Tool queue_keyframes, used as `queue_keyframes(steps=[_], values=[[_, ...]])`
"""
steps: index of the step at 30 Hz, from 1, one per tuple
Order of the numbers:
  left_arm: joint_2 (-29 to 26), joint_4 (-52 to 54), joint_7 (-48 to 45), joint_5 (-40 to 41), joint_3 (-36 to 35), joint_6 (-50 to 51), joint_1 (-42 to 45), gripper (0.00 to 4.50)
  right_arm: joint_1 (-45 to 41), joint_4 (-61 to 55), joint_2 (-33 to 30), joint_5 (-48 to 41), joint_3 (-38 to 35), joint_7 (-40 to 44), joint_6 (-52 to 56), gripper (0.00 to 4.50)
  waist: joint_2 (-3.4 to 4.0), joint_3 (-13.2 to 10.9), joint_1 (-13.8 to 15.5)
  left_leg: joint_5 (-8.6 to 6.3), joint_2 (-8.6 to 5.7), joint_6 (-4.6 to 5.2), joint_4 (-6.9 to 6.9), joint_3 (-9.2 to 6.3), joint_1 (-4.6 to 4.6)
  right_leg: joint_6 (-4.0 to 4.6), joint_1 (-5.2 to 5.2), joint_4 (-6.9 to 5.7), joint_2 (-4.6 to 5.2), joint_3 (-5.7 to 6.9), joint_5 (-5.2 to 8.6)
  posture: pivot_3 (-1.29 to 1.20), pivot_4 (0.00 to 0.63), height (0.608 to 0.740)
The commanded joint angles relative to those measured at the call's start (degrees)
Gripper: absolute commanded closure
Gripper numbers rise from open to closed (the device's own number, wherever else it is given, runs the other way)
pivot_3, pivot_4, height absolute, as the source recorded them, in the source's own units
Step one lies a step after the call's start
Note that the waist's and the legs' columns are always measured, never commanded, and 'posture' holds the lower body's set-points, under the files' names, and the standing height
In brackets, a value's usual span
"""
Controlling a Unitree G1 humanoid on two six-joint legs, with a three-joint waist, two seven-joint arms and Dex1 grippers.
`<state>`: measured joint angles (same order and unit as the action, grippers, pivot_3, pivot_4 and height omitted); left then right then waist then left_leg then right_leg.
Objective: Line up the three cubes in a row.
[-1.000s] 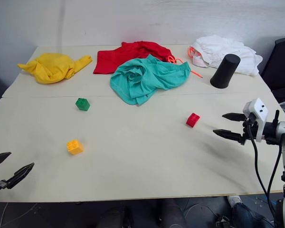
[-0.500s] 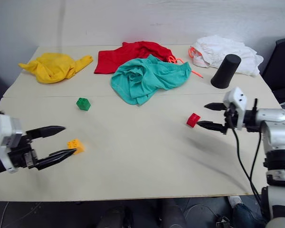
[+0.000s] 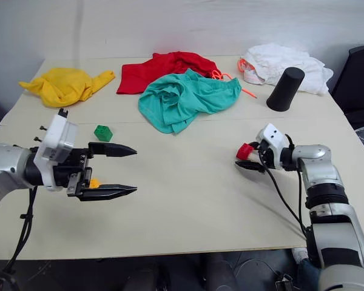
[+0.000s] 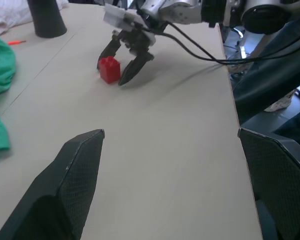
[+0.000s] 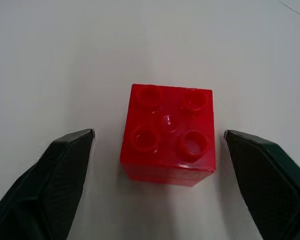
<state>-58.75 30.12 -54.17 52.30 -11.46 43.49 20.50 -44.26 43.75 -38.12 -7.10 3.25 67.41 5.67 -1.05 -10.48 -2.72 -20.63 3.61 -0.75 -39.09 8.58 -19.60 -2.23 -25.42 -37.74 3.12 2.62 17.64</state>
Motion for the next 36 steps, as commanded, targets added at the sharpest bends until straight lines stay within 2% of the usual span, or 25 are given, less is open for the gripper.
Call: queue_keyframes(steps=[1,5,6,10,12,14,16,21,26,35,36], values=[[-0.24,-0.34,-1.17,-0.98,-0.12,-0.7,0.96,0.0,0.08,-0.71,-0.76,-0.88,-1.4,1.84,-1.59,1.63,0.0,0.0,-0.13,0.0,0.01,-0.01,0.0,0.0,0.01,0.0,0.0,0.0,-0.01,0.0,0.0,0.0,0.15,0.74],[-0.37,-0.67,-2.21,-1.56,0.12,-0.82,1.23,0.0,1.8,-4.19,-0.92,-2.95,-1.8,6.27,-2.27,2.93,0.0,0.0,-0.21,0.01,0.02,-0.01,-0.01,-0.01,0.0,0.0,0.0,-0.01,-0.02,0.0,0.0,0.0,0.15,0.74],[-0.54,-0.69,-2.7,-1.65,0.28,-0.85,1.28,0.0,2.82,-7.06,-0.96,-4.53,-1.92,8.77,-1.82,3.0,0.0,0.0,-0.2,0.01,0.02,-0.01,-0.01,-0.02,0.0,0.0,0.0,-0.01,-0.02,0.0,0.0,0.0,0.15,0.74],[-1.36,-0.41,-5.55,-2.94,1.42,-1.54,0.81,0.0,9.32,-24.87,-1.96,-10.65,0.05,18.07,1.62,2.99,0.01,0.0,-0.1,0.01,0.03,-0.02,-0.01,-0.03,-0.02,0.0,0.0,-0.01,-0.03,0.0,0.0,0.0,0.15,0.74],[-1.8,0.03,-7.38,-5.41,2.67,-3.44,-0.29,0.0,12.7,-33.48,-2.13,-12.11,0.99,18.06,4.25,2.99,0.01,0.0,-0.12,0.01,0.06,-0.04,-0.01,-0.05,-0.01,0.0,0.0,-0.02,-0.07,0.01,0.0,0.0,0.15,0.74],[-2.32,0.33,-9.96,-13.5,5.69,-11.51,-3.25,0.0,17.21,-42.28,-2.6,-10.64,4.12,18.0,3.02,2.99,0.01,0.0,-0.07,0.01,0.05,-0.06,-0.01,-0.05,0.01,0.0,0.0,-0.03,-0.08,0.0,0.0,0.0,0.15,0.74],[-2.29,0.57,-11.76,-17.55,7.12,-16.27,-5.44,0.0,20.39,-46.96,-2.6,-8.6,6.48,17.11,0.96,2.99,0.01,0.0,0.13,-0.01,0.06,-0.1,0.0,-0.05,0.03,0.0,0.01,-0.01,-0.12,0.01,0.0,0.0,0.15,0.74],[-0.74,0.88,-11.91,-15.48,6.64,-15.01,-5.11,0.0,22.9,-49.79,-0.69,-8.72,7.05,10.97,4.77,2.99,0.0,-0.01,0.95,-0.02,0.05,-0.08,-0.08,0.01,0.02,-0.01,0.01,-0.01,-0.15,-0.09,0.0,0.0,0.15,0.74],[-0.46,1.42,-12.22,-15.27,6.6,-14.62,-5.26,0.0,24.09,-47.72,-1.02,-6.25,8.29,10.06,0.56,2.99,0.0,-0.01,1.19,-0.03,0.09,-0.06,-0.07,0.0,0.02,0.0,0.0,0.02,-0.23,-0.1,0.0,0.0,0.15,0.74],[-0.53,0.22,-12.04,-14.94,5.27,-12.65,-6.02,0.0,21.11,-40.56,0.16,-4.26,10.76,10.59,-1.63,2.99,0.0,-0.01,0.94,-0.03,0.17,-0.07,-0.07,0.06,0.1,0.0,0.0,0.0,-0.47,-0.35,0.0,0.0,0.15,0.74],[-0.65,0.0,-11.73,-14.84,4.42,-12.27,-6.75,0.0,20.84,-40.85,0.08,-5.44,10.89,11.6,0.16,2.27,0.0,-0.01,0.95,-0.03,0.18,-0.07,-0.07,0.06,0.1,0.0,0.0,-0.01,-0.48,-0.36,0.0,0.0,0.15,0.74]])
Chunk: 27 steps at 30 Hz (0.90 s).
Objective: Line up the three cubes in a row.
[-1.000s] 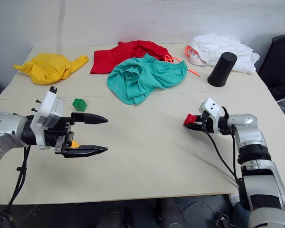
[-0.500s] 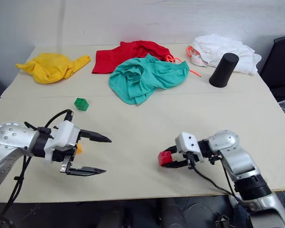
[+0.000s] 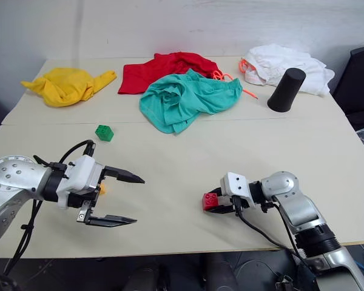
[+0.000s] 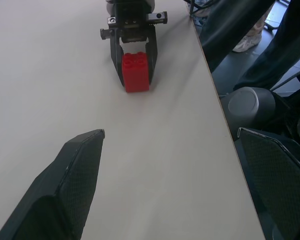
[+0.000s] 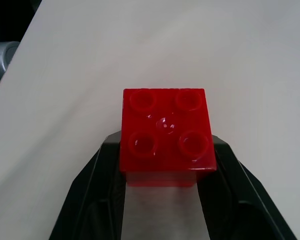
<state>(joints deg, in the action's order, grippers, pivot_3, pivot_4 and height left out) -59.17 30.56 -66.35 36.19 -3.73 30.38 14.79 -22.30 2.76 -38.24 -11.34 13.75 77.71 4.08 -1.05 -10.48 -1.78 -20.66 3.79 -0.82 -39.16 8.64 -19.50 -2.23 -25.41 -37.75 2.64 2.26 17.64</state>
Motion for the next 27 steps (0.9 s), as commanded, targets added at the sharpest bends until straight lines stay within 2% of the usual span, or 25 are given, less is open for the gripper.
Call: queue_keyframes(steps=[1,4,7,12,17,20,23,27], values=[[-0.35,-0.56,0.77,1.23,-4.0,1.2,-1.66,0.0,-1.32,-0.35,0.11,-2.22,0.39,2.02,3.11,2.07,0.0,0.0,0.01,0.0,0.0,0.0,0.0,0.0,0.01,0.0,0.0,0.0,0.0,-0.01,0.0,0.0,0.15,0.74],[-0.29,-0.69,2.42,1.97,-7.27,3.2,-3.7,0.0,-2.2,-1.4,-0.1,-3.14,-0.17,2.23,4.69,1.09,0.0,0.0,0.11,0.0,0.01,0.0,0.0,0.01,0.01,0.0,0.0,0.0,0.0,-0.03,0.0,0.0,0.15,0.74],[0.12,-1.95,4.34,2.01,-16.16,4.65,-9.55,0.0,-3.01,-4.08,-1.5,-5.91,-2.33,3.21,7.11,0.05,0.0,0.0,-0.08,0.0,0.02,0.0,0.01,0.02,0.02,0.0,-0.01,-0.02,0.01,-0.06,0.0,0.0,0.15,0.74],[4.48,-4.54,9.5,0.61,-31.73,6.31,-20.07,0.0,-4.84,-7.8,-3.87,-11.92,-7.0,3.46,13.12,0.02,0.0,0.0,0.02,-0.01,0.03,0.0,0.03,0.0,0.02,0.01,-0.04,-0.02,0.05,-0.04,0.01,0.0,0.15,0.74],[12.52,-6.4,18.34,-4.21,-43.91,5.4,-30.0,0.0,-7.77,-10.52,-4.66,-20.22,-13.08,2.08,20.67,0.02,-0.01,0.01,0.03,-0.06,0.04,0.02,0.05,0.0,0.04,0.02,-0.04,0.01,0.09,0.0,0.01,0.0,0.15,0.74],[15.58,-6.33,22.88,-5.15,-45.69,6.55,-32.11,0.0,-9.65,-11.68,-3.97,-24.16,-15.77,-0.61,25.0,0.02,-0.05,0.03,0.11,-0.08,0.03,0.05,0.05,-0.03,0.04,0.02,-0.03,0.01,0.16,0.04,0.01,0.0,0.15,0.74],[15.75,-5.94,24.4,-5.58,-43.69,6.94,-32.12,0.0,-10.55,-13.06,-4.11,-26.04,-16.66,-2.13,27.21,0.02,-0.15,0.09,0.35,-0.1,-0.03,0.07,0.05,-0.11,0.04,0.02,0.0,0.01,0.37,0.21,0.01,0.0,0.15,0.74],[13.17,-9.88,30.07,-6.74,-37.18,9.78,-22.78,0.0,-10.5,-13.57,-4.35,-25.53,-16.1,-2.63,26.7,0.02,-0.17,0.1,0.56,-0.11,-0.18,0.16,0.06,-0.29,-0.04,0.04,0.07,0.02,0.63,0.48,0.01,0.0,0.15,0.74]])
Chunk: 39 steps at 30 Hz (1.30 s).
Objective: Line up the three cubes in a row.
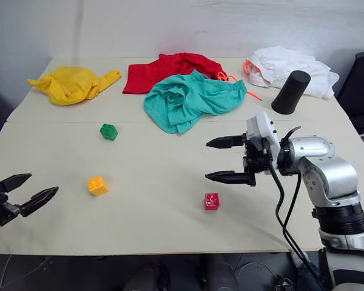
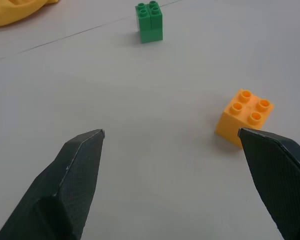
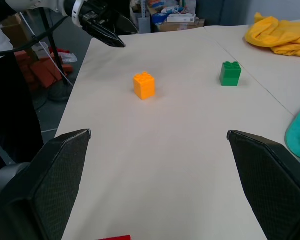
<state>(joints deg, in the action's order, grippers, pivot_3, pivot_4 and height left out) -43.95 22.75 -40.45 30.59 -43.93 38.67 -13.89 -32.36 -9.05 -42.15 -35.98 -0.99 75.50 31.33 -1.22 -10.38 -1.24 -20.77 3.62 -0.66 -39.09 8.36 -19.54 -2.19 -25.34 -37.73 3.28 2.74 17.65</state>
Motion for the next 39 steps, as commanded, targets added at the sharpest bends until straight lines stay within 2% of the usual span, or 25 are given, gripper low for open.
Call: queue_keyframes(steps=[1,5,8,11,13,18,22,29,32,39], values=[[-2.51,-3.59,5.95,-1.54,4.93,2.65,9.23,0.0,-0.48,-1.69,-0.43,-0.61,-1.18,-0.44,-0.88,0.02,0.0,0.0,0.06,0.01,-0.02,0.02,0.0,0.0,-0.01,-0.01,0.0,0.0,0.02,0.01,0.0,0.0,0.15,0.74],[-2.65,-11.11,11.29,-2.33,15.12,9.01,26.3,0.0,-1.19,-1.86,0.12,-0.34,-0.78,-1.49,-0.94,0.02,-0.03,0.02,0.06,0.04,-0.07,0.04,0.0,0.0,-0.01,-0.04,0.02,-0.04,0.04,0.04,-0.02,0.0,0.15,0.74],[-2.08,-16.99,13.61,-3.81,20.77,12.36,35.19,0.0,-1.2,-2.65,0.44,-0.3,-0.42,-2.36,-0.85,0.02,-0.04,0.02,-0.4,0.05,-0.07,0.04,-0.01,0.04,-0.09,-0.07,-0.02,-0.02,0.03,0.05,-0.04,0.0,0.15,0.74],[-2.06,-26.64,15.29,-8.57,28.57,13.31,44.2,0.0,-0.48,-4.13,1.02,-0.37,0.05,-3.46,-0.84,0.02,-0.05,0.01,-0.69,0.06,-0.04,0.04,-0.01,0.11,-0.17,-0.08,-0.12,-0.03,-0.05,0.03,-0.04,0.0,0.15,0.74],[-1.32,-35.29,15.07,-12.43,33.8,10.19,50.43,0.0,0.29,-5.63,1.78,-0.7,0.31,-4.63,-0.55,0.02,-0.05,0.01,-0.43,0.09,-0.02,-0.02,-0.02,0.12,-0.16,-0.08,-0.15,-0.02,-0.12,0.04,-0.04,0.0,0.15,0.74],[2.14,-51.9,12.28,-17.08,39.36,3.36,61.11,0.0,2.08,-8.59,2.82,-1.64,-0.08,-6.85,0.33,0.02,-0.06,0.01,-0.12,0.12,-0.03,-0.06,-0.11,0.11,-0.23,-0.09,-0.16,-0.05,-0.15,0.08,-0.05,0.0,0.15,0.74],[4.34,-61.18,9.27,-19.03,41.22,0.05,66.67,0.0,2.74,-9.93,2.81,-2.32,-0.28,-8.1,0.8,0.02,-0.07,0.01,-0.21,0.11,-0.03,-0.04,-0.12,0.11,-0.29,-0.11,-0.18,-0.07,-0.17,0.12,-0.06,0.0,0.15,0.74],[6.28,-71.32,8.35,-22.86,42.99,-4.54,71.34,0.0,3.07,-10.95,2.6,-3.09,-0.58,-9.6,1.24,0.02,-0.08,0.0,-0.29,0.12,-0.01,-0.05,-0.15,0.14,-0.29,-0.11,-0.24,-0.07,-0.21,0.16,-0.06,0.0,0.15,0.74],[7.19,-74.88,8.8,-24.37,43.05,-5.54,72.86,0.58,3.3,-11.25,2.42,-3.06,-0.63,-10.05,1.08,0.0,-0.1,-0.01,-0.16,0.12,-0.03,-0.05,-0.17,0.12,-0.31,-0.11,-0.24,-0.07,-0.18,0.18,-0.06,0.0,0.15,0.74],[8.35,-79.14,7.74,-25.72,42.42,-8.76,75.08,2.57,3.77,-11.75,1.95,-3.35,-0.8,-10.22,1.17,0.0,-0.1,-0.01,-0.08,0.12,-0.04,-0.05,-0.22,0.09,-0.36,-0.13,-0.24,-0.09,-0.16,0.27,-0.07,0.0,0.15,0.74]])
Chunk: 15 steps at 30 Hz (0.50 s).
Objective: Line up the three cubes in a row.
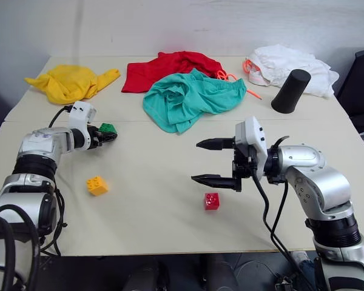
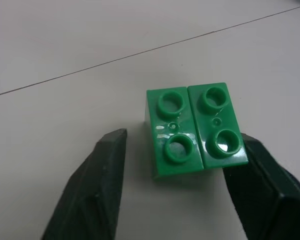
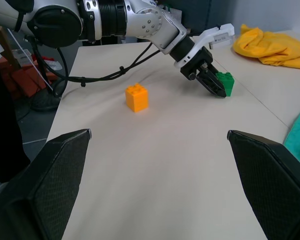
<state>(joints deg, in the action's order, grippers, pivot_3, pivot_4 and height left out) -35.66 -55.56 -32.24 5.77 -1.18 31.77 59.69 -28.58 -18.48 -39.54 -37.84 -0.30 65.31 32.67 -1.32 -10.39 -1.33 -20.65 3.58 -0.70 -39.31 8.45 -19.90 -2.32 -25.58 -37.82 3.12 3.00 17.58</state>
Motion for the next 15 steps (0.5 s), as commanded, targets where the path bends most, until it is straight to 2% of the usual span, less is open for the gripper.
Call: queue_keyframes(steps=[1,2,6,9,12,15], values=[[0.07,-1.26,-0.48,-1.15,-0.29,-2.36,1.65,2.88,-0.06,-2.31,-0.7,-1.51,-1.47,0.0,-0.14,0.0,0.0,0.0,0.0,0.0,0.0,0.0,-0.01,0.0,-0.01,0.0,0.0,0.0,0.0,0.01,0.0,0.0,0.15,0.74],[0.01,-1.67,-0.64,-1.32,-0.33,-2.84,1.72,3.01,-0.1,-2.3,-0.72,-1.52,-1.4,0.04,-0.08,0.0,0.0,0.0,0.0,0.0,0.0,0.0,-0.02,0.0,-0.01,0.0,0.0,0.0,0.0,0.01,0.0,0.0,0.15,0.74],[-0.56,-1.9,-2.35,-1.24,-0.87,-3.26,1.53,3.0,-0.13,-2.19,-1.13,-1.37,-0.99,0.67,-0.13,0.0,0.0,0.0,0.0,0.0,0.0,0.0,-0.03,0.0,-0.01,0.0,0.0,-0.01,0.0,0.02,0.0,0.0,0.15,0.74],[-2.65,2.56,-9.33,-0.88,-0.13,-5.43,-0.21,3.0,0.35,-1.62,-2.83,0.26,0.11,3.14,-1.28,0.0,0.0,0.0,-0.12,0.0,0.0,0.0,-0.06,0.0,-0.06,0.0,-0.01,-0.01,-0.01,0.05,0.0,0.0,0.15,0.74],[-5.9,14.54,-20.55,0.18,1.61,-9.86,-5.69,3.0,2.05,-1.07,-5.41,3.61,1.59,6.54,-4.71,0.0,0.0,0.0,-0.31,0.0,0.05,-0.01,-0.11,0.02,-0.23,0.0,-0.14,-0.12,-0.04,0.11,0.0,0.0,0.15,0.74],[-9.77,34.62,-31.09,4.99,2.53,-8.23,-15.03,3.0,3.71,-1.34,-6.78,3.28,1.32,7.59,-4.44,0.0,0.0,0.0,-0.37,-0.01,0.11,-0.02,-0.12,-0.02,-0.23,0.0,-0.15,-0.16,-0.07,0.01,0.0,0.0,0.15,0.74]])
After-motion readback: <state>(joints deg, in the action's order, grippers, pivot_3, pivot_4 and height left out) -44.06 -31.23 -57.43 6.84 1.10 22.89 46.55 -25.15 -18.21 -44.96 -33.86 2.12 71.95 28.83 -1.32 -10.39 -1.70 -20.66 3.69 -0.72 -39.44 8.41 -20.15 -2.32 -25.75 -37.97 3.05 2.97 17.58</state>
